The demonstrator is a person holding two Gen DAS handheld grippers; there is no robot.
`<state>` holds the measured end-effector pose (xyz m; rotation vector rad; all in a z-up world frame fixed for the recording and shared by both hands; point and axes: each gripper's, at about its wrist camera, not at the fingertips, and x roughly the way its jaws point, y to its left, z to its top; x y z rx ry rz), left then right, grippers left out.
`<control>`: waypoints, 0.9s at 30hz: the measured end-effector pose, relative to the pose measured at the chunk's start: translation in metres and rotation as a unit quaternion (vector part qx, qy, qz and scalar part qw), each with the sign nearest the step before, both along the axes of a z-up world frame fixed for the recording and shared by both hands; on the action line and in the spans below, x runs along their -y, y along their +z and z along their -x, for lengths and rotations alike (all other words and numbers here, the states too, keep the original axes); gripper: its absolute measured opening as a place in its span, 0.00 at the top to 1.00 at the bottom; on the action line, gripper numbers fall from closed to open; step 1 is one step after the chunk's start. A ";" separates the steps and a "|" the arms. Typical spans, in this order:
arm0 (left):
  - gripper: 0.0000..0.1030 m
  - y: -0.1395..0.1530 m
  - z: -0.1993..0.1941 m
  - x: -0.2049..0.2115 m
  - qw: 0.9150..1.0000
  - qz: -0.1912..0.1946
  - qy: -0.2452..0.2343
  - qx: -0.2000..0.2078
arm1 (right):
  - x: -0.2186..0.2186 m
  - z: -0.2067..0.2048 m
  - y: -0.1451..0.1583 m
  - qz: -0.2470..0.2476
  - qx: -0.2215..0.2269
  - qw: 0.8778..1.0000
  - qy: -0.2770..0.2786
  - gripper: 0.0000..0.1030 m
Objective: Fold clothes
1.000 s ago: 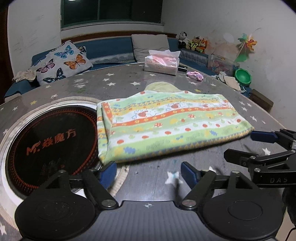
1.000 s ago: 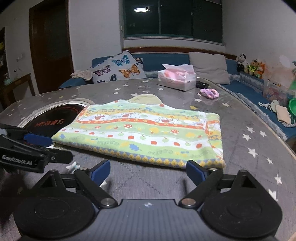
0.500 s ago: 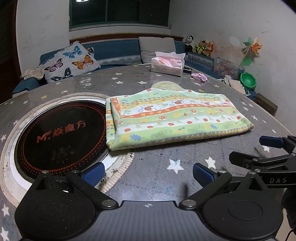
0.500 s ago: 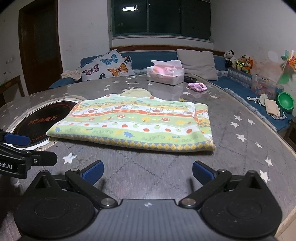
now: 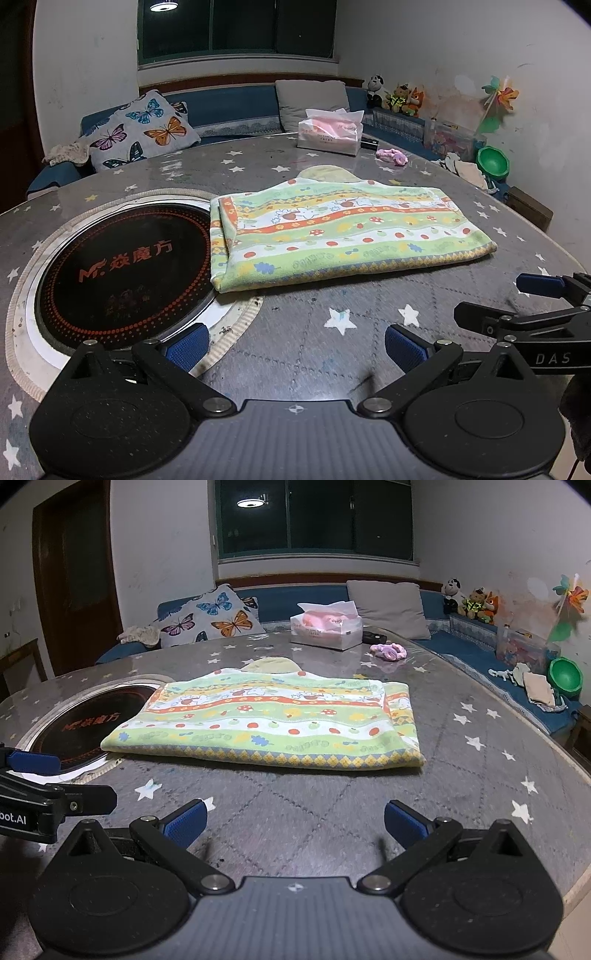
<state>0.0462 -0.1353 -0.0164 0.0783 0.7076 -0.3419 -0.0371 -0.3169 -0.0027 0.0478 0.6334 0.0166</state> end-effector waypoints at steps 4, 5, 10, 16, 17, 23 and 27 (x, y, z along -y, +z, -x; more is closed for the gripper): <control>0.00 0.000 0.003 0.000 1.000 0.000 0.000 0.000 | -0.002 0.002 0.000 -0.003 0.001 1.000 0.001 0.00; 0.00 0.000 0.003 0.000 1.000 0.000 0.000 0.001 | -0.002 0.003 0.000 -0.004 0.001 1.000 0.001 0.00; 0.00 0.001 0.007 0.000 1.000 0.000 -0.001 0.003 | -0.005 0.005 0.000 -0.005 0.002 1.000 0.002 0.00; 0.00 0.002 0.011 0.001 1.000 0.001 -0.003 0.005 | -0.005 0.008 0.001 -0.007 0.004 1.000 0.001 0.00; 0.00 0.002 0.012 0.001 1.000 0.001 -0.003 0.006 | -0.005 0.008 0.001 -0.007 0.005 1.000 0.001 0.00; 0.00 0.003 0.015 0.001 1.000 0.002 -0.004 0.008 | -0.006 0.012 0.002 -0.010 0.008 1.000 0.001 0.00; 0.00 0.003 0.017 0.002 1.000 0.002 -0.004 0.009 | -0.007 0.014 0.004 -0.011 0.011 1.000 0.001 0.00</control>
